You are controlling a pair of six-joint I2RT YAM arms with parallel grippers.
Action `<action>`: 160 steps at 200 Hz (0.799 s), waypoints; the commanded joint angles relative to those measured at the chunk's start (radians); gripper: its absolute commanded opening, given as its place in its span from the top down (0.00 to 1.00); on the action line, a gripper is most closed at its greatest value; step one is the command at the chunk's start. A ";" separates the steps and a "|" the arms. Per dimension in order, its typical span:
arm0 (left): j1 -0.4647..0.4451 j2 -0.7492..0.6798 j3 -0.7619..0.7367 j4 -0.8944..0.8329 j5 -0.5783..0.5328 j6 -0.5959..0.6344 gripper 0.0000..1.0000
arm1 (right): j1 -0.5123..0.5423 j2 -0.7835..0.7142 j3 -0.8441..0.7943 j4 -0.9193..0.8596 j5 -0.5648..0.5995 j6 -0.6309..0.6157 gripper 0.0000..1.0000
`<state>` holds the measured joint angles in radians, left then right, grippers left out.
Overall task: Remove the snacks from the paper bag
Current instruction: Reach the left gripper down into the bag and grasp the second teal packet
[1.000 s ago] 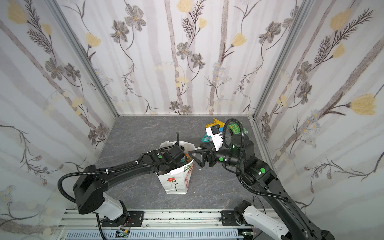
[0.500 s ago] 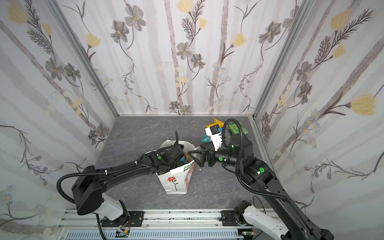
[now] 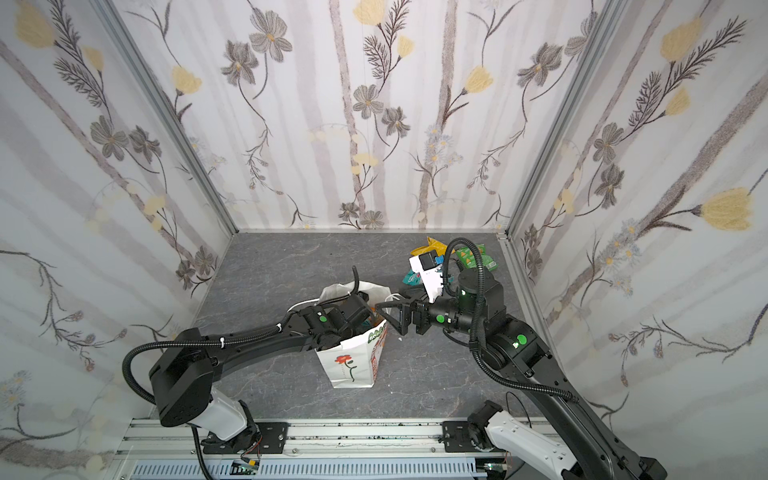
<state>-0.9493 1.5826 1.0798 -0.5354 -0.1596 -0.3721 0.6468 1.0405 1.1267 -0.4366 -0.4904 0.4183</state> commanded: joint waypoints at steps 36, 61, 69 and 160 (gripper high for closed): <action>0.001 -0.019 0.021 -0.043 -0.024 -0.010 1.00 | 0.000 -0.002 -0.008 0.027 0.015 -0.003 0.01; 0.001 -0.041 0.039 -0.055 -0.021 -0.010 1.00 | 0.000 -0.005 -0.010 0.020 0.035 -0.007 0.01; 0.001 -0.052 0.042 -0.055 -0.021 -0.010 1.00 | 0.000 -0.004 -0.010 0.016 0.042 -0.008 0.01; 0.002 -0.135 0.078 -0.086 -0.028 -0.007 1.00 | -0.001 -0.008 -0.010 0.007 0.058 -0.013 0.01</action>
<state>-0.9482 1.4700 1.1404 -0.6411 -0.1558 -0.3733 0.6468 1.0336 1.1175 -0.4442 -0.4408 0.4175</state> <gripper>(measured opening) 0.143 0.994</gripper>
